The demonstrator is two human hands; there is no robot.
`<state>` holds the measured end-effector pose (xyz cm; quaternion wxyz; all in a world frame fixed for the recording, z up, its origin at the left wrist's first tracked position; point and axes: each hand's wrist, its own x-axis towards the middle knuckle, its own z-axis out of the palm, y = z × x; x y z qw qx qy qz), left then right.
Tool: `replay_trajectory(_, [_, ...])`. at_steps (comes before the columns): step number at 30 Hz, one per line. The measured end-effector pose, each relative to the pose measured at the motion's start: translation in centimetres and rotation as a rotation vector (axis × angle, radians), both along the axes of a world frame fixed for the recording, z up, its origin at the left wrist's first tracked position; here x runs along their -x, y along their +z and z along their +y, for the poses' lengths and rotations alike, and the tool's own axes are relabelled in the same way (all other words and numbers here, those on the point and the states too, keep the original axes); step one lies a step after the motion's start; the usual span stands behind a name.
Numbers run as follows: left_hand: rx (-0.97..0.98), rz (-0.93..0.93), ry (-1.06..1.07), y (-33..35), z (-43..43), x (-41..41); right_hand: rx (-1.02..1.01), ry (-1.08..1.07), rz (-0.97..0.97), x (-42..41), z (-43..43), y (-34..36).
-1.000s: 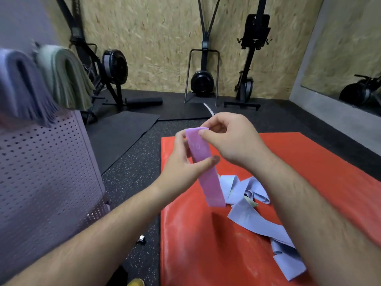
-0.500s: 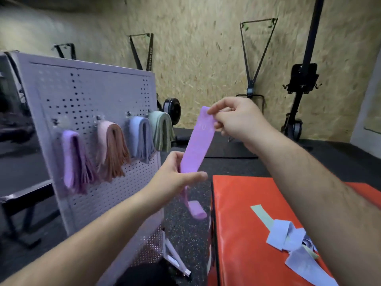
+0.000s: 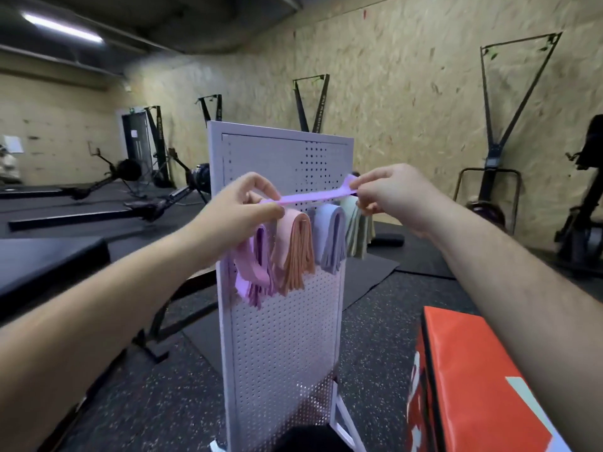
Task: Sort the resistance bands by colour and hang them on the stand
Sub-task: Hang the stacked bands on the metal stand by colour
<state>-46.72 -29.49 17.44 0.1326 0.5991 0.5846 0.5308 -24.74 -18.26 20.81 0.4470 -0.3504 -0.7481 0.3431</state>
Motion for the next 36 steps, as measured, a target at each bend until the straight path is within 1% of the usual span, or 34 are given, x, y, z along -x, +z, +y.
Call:
replay_trajectory(4, [-0.006, 0.058, 0.083, 2.1, 0.4, 2.4, -0.080, -0.025, -0.172, 2.6, 1.0, -3.2])
replay_trajectory(7, [0.026, 0.124, 0.134, 2.1, 1.4, 3.8, -0.227, -0.119, -0.207, 5.1, 1.7, -5.5])
replay_trajectory(9, [0.039, 0.113, 0.156, 1.6, 2.1, 4.7, -0.250, -0.141, -0.209, 6.7, 1.9, -6.7])
replay_trajectory(14, [0.027, 0.130, 0.248, -0.5, 3.8, 6.2, -0.196, -0.194, -0.143, 9.8, 2.2, -9.9])
replay_trajectory(20, [-0.008, 0.173, 0.307, -2.4, 5.3, 6.6, -0.097, -0.176, -0.094, 11.2, 2.3, -13.3])
replay_trajectory(22, [-0.024, 0.163, 0.307, -2.6, 5.5, 6.6, -0.096, -0.164, -0.099, 11.4, 2.0, -13.7])
replay_trajectory(26, [-0.034, 0.171, 0.322, -2.8, 5.5, 6.8, -0.095, -0.155, -0.174, 11.8, 1.8, -14.4])
replay_trajectory(30, [-0.042, 0.225, 0.326, -3.5, 5.2, 6.7, -0.117, -0.165, -0.232, 12.0, 1.7, -15.2])
replay_trajectory(33, [-0.049, 0.261, 0.332, -3.8, 5.0, 6.6, -0.152, -0.174, -0.192, 11.8, 1.3, -15.3])
replay_trajectory(36, [-0.053, 0.256, 0.329, -3.8, 4.9, 6.6, -0.176, -0.178, -0.127, 11.6, 0.9, -15.2])
